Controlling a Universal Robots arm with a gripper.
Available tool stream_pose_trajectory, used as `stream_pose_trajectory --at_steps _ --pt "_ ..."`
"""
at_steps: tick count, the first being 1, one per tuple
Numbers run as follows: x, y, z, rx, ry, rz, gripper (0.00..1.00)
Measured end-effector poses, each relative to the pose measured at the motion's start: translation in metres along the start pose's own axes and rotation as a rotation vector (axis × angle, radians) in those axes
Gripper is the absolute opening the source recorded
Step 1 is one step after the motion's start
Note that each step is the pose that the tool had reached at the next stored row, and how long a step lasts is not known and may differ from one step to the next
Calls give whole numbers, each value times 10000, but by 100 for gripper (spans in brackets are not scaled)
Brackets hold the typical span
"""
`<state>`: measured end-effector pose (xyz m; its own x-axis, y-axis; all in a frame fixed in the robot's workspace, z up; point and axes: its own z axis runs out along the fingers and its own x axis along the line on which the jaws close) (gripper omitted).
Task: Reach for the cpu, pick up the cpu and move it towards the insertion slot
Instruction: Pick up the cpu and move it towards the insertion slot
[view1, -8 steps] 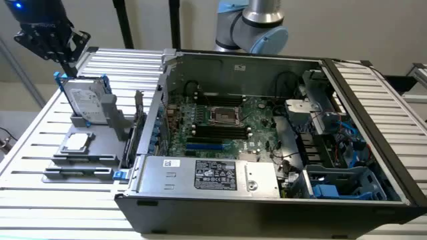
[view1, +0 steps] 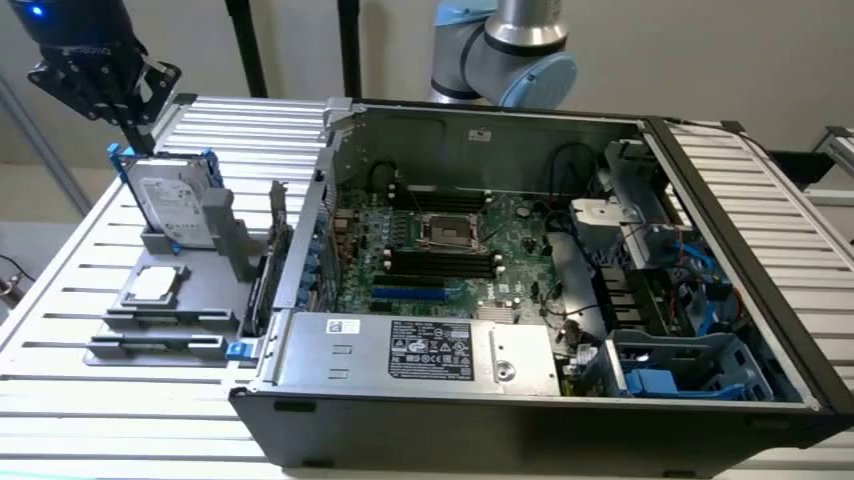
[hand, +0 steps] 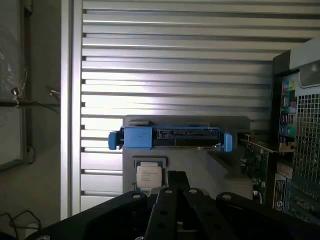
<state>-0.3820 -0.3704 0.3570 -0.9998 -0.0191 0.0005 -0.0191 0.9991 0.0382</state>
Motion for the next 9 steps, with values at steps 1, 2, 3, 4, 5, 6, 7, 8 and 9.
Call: stream_pose_trajectory --at_steps 1,2,3,4,5,6,7,8,9 --pt "0 0 0 -1 0 0 11" --pt "0 0 0 0 0 0 11" --pt "0 0 0 0 0 0 11" --pt "0 0 0 0 0 1 11" --pt "2 -2 0 0 1 1 11" --pt "6 -6 0 1 2 1 11" --pt "12 -16 1 0 0 -1 11" --pt "21 -33 1 0 1 0 11" --pt "33 -58 1 0 1 0 11"
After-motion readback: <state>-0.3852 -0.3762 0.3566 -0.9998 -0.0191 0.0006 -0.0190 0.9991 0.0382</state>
